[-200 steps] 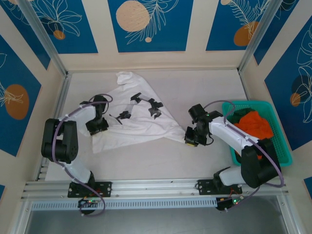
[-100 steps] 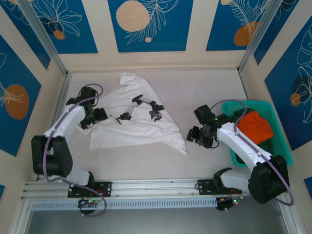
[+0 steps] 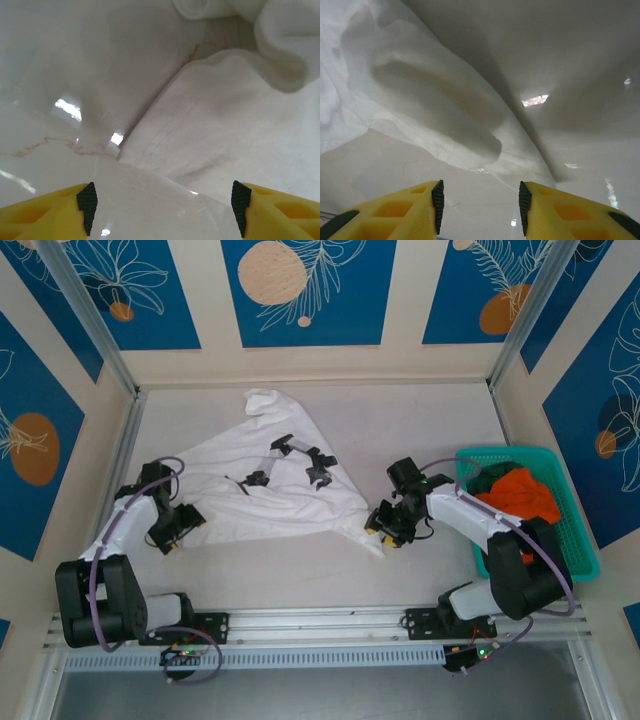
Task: Fold and stack the t-shirts
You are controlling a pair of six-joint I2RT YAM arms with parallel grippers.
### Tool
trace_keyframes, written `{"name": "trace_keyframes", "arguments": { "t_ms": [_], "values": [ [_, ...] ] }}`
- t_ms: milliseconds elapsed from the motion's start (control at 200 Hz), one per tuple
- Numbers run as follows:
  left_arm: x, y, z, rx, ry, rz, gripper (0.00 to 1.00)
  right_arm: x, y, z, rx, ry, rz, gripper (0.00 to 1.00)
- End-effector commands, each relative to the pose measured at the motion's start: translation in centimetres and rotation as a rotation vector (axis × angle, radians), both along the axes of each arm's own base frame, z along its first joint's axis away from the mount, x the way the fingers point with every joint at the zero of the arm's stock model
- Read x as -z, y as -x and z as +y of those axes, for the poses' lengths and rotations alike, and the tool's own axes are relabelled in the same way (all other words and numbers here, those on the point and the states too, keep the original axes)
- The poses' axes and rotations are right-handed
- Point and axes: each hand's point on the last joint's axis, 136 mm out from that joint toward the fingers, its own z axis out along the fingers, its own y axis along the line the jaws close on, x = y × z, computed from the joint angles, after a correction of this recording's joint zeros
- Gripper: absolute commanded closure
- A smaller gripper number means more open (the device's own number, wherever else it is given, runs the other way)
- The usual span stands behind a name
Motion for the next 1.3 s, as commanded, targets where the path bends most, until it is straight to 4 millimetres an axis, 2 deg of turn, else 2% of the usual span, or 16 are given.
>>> {"name": "trace_keyframes", "arguments": {
  "t_ms": [0, 140, 255, 320, 400, 525, 560, 635, 715, 905, 970, 1035, 1100, 1150, 1210, 1295],
  "values": [
    [0.3, -0.5, -0.1, -0.002, 0.023, -0.006, 0.29, 0.1, -0.9, 0.8, 0.025, -0.016, 0.000, 0.53],
    [1.5, 0.7, 0.1, -0.010, 0.010, 0.037, 0.32, 1.4, -1.2, 0.2, 0.023, 0.061, 0.044, 0.65],
    [2.8, 1.7, -0.8, -0.040, 0.055, 0.044, 0.39, 1.2, -1.8, 0.9, -0.005, 0.054, 0.007, 0.81],
    [3.5, 2.2, -1.0, -0.056, 0.066, 0.048, 0.44, 1.1, -1.8, 0.8, -0.009, 0.066, 0.004, 0.86],
    [4.3, 2.4, -1.0, -0.070, 0.066, 0.051, 0.61, 0.7, -2.0, 0.8, -0.013, 0.065, -0.010, 0.92],
    [4.4, 1.4, -1.2, -0.063, 0.083, 0.032, 0.99, -1.3, -3.0, 0.4, -0.022, 0.077, -0.080, 0.98],
    [4.1, 0.8, -1.4, -0.055, 0.093, 0.018, 1.00, -2.1, -3.5, 0.4, -0.022, 0.074, -0.106, 1.00],
    [2.9, -1.0, -1.6, -0.036, 0.101, -0.030, 1.00, -3.9, -4.7, 0.0, 0.000, 0.055, -0.151, 1.00],
    [0.6, -3.7, -2.0, 0.003, 0.110, -0.114, 1.00, -5.9, -6.3, -0.5, 0.029, 0.021, -0.189, 1.00],
    [-7.4, -10.5, -2.9, 0.083, 0.118, -0.367, 1.00, -12.7, -10.9, -2.1, 0.079, -0.032, -0.321, 1.00],
    [-9.8, -11.8, -2.9, 0.097, 0.111, -0.419, 1.00, -15.8, -12.3, -2.7, 0.092, -0.044, -0.392, 1.00],
    [-11.4, -12.3, -2.6, 0.095, 0.090, -0.437, 1.00, -18.6, -12.8, -2.7, 0.091, -0.062, -0.453, 1.00],
    [-12.1, -12.2, -2.3, 0.092, 0.071, -0.434, 1.00, -20.5, -12.3, -1.6, 0.056, -0.098, -0.490, 1.00],
    [-11.8, -11.5, -2.0, 0.077, 0.054, -0.412, 1.00, -20.5, -10.9, -0.3, 0.015, -0.116, -0.474, 1.00],
    [-10.6, -10.0, -1.8, 0.054, 0.041, -0.366, 1.00, -19.2, -8.2, 1.9, -0.067, -0.135, -0.420, 1.00],
    [-8.1, -7.5, -2.5, 0.052, 0.054, -0.293, 0.96, -14.4, -2.8, 4.0, -0.188, -0.090, -0.280, 1.00]
  ]
}}
